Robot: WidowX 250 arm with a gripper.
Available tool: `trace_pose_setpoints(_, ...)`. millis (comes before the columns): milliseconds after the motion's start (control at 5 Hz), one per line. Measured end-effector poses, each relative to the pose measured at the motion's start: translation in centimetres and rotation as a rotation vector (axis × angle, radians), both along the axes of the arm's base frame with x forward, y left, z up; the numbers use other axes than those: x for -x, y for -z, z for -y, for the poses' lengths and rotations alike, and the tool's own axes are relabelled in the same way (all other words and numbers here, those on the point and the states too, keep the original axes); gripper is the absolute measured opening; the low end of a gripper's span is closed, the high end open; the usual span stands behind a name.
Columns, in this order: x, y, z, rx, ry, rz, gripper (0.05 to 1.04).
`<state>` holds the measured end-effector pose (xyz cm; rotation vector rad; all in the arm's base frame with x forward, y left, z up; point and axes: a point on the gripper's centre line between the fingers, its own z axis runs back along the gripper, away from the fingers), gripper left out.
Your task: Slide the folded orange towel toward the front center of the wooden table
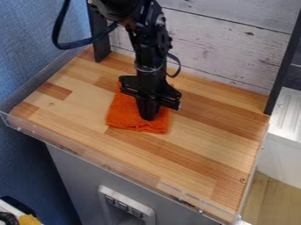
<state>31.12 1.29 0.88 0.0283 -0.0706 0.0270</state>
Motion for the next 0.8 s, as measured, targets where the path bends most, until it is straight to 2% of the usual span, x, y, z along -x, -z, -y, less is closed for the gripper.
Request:
trace_pose_setpoints(200,0.2,-0.3,1.1,-0.018,0.057,-0.038,0.084)
trace_pose_setpoints(400,0.6,-1.0,1.7,-0.020,0.082,-0.100,0.237)
trace_pose_setpoints(600,1.2,-2.6,1.4,-0.007,0.107,-0.137,0.493)
trace_pose_setpoints(800,1.8,-5.1,-0.8,0.010,0.104,-0.123,0.792)
